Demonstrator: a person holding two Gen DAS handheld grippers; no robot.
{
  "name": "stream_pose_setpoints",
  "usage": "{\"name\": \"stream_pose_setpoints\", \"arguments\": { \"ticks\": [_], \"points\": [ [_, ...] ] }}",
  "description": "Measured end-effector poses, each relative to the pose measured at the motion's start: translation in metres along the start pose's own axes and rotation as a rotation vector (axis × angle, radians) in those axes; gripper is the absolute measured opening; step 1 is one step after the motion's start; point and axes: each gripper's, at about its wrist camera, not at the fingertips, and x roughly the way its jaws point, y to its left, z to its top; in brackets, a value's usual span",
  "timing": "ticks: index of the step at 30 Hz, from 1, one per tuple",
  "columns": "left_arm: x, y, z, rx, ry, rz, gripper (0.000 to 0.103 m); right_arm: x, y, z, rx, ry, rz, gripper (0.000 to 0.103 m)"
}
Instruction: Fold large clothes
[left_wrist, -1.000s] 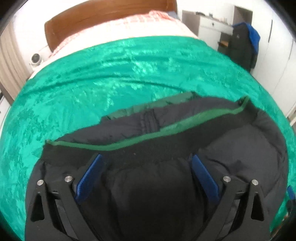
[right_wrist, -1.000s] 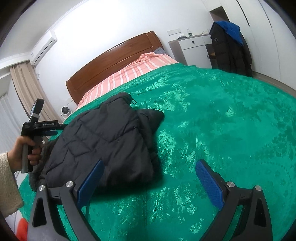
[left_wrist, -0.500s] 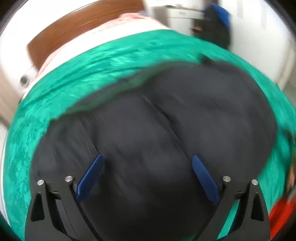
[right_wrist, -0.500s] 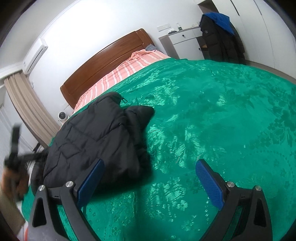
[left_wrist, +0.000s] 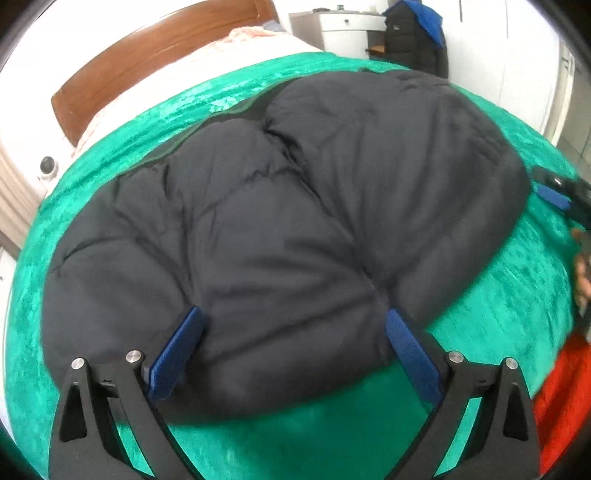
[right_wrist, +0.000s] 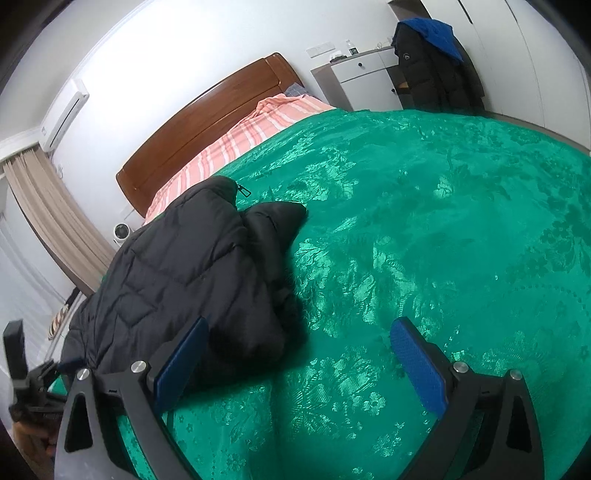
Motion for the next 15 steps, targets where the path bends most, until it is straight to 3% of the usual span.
{"name": "stream_pose_setpoints", "arguments": {
  "ticks": [8,15],
  "points": [
    [-0.035,0.004,-0.042,-0.083,0.010,-0.065,0.099,0.004,0.001,0.000,0.002,0.014,0.013,0.098],
    [-0.057,0.028,-0.009,-0.186,-0.120,-0.180,0.099,-0.006,0.003,0.002,0.030,-0.021,0.130,0.098]
  ]
}}
